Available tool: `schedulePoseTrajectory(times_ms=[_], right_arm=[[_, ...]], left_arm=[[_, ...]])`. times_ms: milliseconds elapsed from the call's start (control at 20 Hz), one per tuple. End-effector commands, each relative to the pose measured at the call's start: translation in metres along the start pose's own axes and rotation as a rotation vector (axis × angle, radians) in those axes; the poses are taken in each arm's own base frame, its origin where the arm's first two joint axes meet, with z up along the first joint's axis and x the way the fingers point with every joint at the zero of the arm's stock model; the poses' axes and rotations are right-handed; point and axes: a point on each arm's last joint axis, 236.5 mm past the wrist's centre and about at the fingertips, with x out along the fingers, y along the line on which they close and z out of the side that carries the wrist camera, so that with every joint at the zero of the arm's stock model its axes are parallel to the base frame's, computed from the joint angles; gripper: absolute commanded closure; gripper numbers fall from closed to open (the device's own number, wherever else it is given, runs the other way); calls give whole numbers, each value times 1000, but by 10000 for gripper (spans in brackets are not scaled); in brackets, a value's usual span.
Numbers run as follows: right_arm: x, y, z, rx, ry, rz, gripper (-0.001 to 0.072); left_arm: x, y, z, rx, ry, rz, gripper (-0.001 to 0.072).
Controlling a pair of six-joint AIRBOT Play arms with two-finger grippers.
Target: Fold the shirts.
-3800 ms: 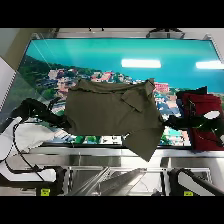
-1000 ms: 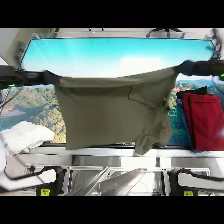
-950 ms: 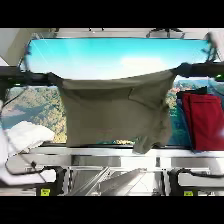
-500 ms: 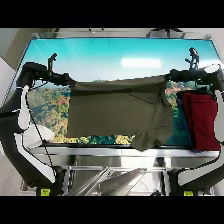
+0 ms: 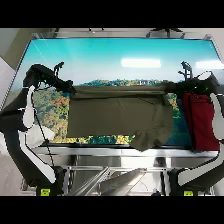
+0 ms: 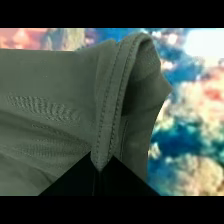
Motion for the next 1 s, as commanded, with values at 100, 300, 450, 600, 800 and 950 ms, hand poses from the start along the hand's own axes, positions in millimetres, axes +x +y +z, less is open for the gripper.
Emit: schedulePoseTrajectory(times_ms=[100,300,450,600,800,950], right_arm=[[14,-6,-7,-23,23,-44,697],[19,-10,-16,-21,69,-92,689],[6,-14,-28,23,134,-116,454],[-37,-6,-30,61,156,-123,455],[-104,-5,-39,148,117,-142,455],[-124,-1,-92,230,181,-129,460]], left_arm=[[6,11,2,38,12,110,689],[7,9,3,64,28,154,686],[-1,-2,-2,43,63,139,16],[-33,-15,-6,-29,108,123,12],[-67,-25,-42,-140,224,106,13],[-64,-34,-91,-183,288,88,13]])
